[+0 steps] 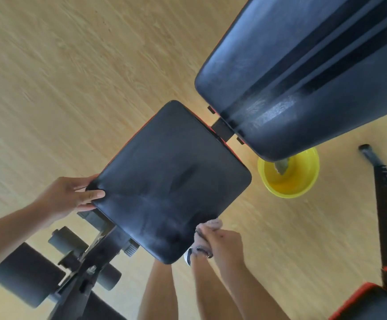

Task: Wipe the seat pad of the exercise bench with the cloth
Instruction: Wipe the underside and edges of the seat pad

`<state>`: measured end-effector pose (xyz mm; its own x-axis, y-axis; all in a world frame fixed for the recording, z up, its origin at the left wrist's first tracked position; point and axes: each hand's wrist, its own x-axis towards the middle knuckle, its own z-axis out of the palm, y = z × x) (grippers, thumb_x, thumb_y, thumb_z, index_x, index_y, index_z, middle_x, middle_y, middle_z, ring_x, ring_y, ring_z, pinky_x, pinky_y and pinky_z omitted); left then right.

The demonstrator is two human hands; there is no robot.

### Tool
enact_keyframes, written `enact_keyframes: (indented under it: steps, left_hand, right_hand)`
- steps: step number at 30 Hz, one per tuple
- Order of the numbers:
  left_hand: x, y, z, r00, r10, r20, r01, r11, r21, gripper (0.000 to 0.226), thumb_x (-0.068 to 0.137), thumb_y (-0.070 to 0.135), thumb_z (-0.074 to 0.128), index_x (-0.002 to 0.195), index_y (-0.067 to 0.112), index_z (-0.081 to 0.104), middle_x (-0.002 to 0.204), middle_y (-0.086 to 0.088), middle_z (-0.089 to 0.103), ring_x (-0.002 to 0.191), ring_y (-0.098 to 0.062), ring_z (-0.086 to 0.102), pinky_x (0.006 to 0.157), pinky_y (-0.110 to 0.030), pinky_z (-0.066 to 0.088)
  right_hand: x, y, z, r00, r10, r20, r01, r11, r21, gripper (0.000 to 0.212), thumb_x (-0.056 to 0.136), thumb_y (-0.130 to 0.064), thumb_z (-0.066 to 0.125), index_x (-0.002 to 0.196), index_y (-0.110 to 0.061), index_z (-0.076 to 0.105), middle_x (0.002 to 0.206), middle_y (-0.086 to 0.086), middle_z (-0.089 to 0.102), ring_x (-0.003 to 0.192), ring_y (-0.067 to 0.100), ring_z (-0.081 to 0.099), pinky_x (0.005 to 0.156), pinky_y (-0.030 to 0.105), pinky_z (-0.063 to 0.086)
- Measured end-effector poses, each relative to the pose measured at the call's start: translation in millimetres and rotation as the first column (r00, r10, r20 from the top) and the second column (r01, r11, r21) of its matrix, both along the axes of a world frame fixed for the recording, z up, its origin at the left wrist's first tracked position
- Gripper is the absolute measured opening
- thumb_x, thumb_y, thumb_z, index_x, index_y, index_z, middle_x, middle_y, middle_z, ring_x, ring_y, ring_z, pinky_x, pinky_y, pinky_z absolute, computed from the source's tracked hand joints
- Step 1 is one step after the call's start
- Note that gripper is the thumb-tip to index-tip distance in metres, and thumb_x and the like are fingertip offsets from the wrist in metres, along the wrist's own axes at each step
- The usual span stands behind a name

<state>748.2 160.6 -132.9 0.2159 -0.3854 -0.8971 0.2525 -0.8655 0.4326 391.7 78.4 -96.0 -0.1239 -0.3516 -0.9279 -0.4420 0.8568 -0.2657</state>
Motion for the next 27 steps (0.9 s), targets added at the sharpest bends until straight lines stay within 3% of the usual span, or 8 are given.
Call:
enact_keyframes:
  steps: [4,6,9,12,16,20,23,27]
  left_hand:
    - [-0.7,-1.7,5.0,1.000,-0.014,0.007,0.014,1.000,-0.011,0.038,0.083,0.002,0.076,0.093,0.038,0.073,0.080,0.026,0.078,0.082,-0.001,0.075,0.061,-0.018,0.061]
    - [-0.8,-3.3,5.5,1.000,-0.018,0.004,0.018,1.000,-0.008,0.038,0.080,0.005,0.079,0.091,0.041,0.074,0.080,0.026,0.078,0.080,-0.002,0.076,0.061,-0.019,0.061]
    - [-0.8,-6.3,6.7,0.999,-0.032,0.005,0.032,0.999,-0.012,0.038,0.086,0.002,0.075,0.097,0.038,0.070,0.076,0.028,0.077,0.074,-0.002,0.077,0.061,-0.017,0.060]
    - [-0.5,-5.3,6.2,0.999,-0.042,0.001,0.042,0.999,-0.013,0.038,0.087,0.002,0.074,0.099,0.038,0.071,0.080,0.025,0.078,0.078,-0.005,0.077,0.064,-0.019,0.061]
    - [-0.3,-3.2,6.0,0.999,-0.042,-0.002,0.042,0.999,-0.013,0.040,0.087,0.002,0.074,0.100,0.040,0.072,0.086,0.024,0.079,0.086,-0.005,0.076,0.068,-0.021,0.062]
    - [1.0,-5.1,4.7,0.998,-0.063,-0.011,0.063,0.998,-0.021,0.040,0.088,0.001,0.073,0.101,0.038,0.072,0.086,0.020,0.080,0.090,-0.007,0.072,0.068,-0.020,0.061]
    - [2.4,-5.0,3.8,0.995,-0.097,0.013,0.097,0.995,-0.013,0.040,0.086,0.002,0.076,0.101,0.039,0.070,0.085,0.022,0.078,0.094,-0.012,0.071,0.069,-0.019,0.061]
    - [9.5,-5.6,6.5,0.971,-0.235,0.047,0.236,0.971,-0.021,0.039,0.086,0.011,0.077,0.102,0.045,0.072,0.096,0.017,0.081,0.092,-0.006,0.073,0.074,-0.014,0.057]
  right_hand:
    - [-20.2,-68.4,-9.9,0.991,-0.127,-0.045,0.109,0.954,-0.280,0.048,0.082,-0.029,0.075,0.053,0.000,0.050,0.059,0.010,0.053,0.060,0.021,0.044,0.065,0.032,0.042]
    - [-15.7,-56.3,-11.0,0.981,-0.166,-0.100,0.127,0.939,-0.320,0.053,0.086,-0.032,0.074,0.058,0.007,0.050,0.058,0.012,0.050,0.059,0.020,0.042,0.062,0.030,0.042]
    - [8.4,10.2,3.0,0.990,-0.137,-0.034,0.134,0.987,-0.087,0.044,0.086,-0.028,0.063,0.058,0.001,0.046,0.052,0.007,0.051,0.051,0.020,0.042,0.049,0.022,0.040]
    - [26.6,91.7,-2.1,0.999,0.022,-0.039,-0.021,1.000,0.013,0.043,0.084,-0.038,0.061,0.057,-0.005,0.057,0.059,0.005,0.064,0.053,0.021,0.054,0.056,0.029,0.045]
    - [47.2,135.8,-16.1,0.983,-0.155,-0.101,0.169,0.973,0.155,0.057,0.098,-0.044,0.065,0.052,-0.012,0.073,0.047,0.003,0.069,0.050,0.023,0.065,0.063,0.038,0.059]
    - [90.8,130.6,3.9,0.967,-0.230,0.112,0.196,0.947,0.255,0.054,0.089,-0.075,0.055,0.093,-0.027,0.079,0.078,-0.007,0.073,0.070,-0.001,0.069,0.074,0.021,0.060]
    - [146.0,107.4,5.0,0.889,-0.429,0.160,0.387,0.892,0.235,0.019,0.109,-0.025,0.052,0.104,-0.012,0.065,0.068,-0.001,0.060,0.042,-0.003,0.059,0.050,0.010,0.046]
    - [222.2,90.7,-4.5,0.674,-0.637,0.374,0.538,0.770,0.342,0.013,0.100,-0.005,0.063,0.088,-0.007,0.068,0.066,0.008,0.065,0.048,0.017,0.055,0.061,0.031,0.049]
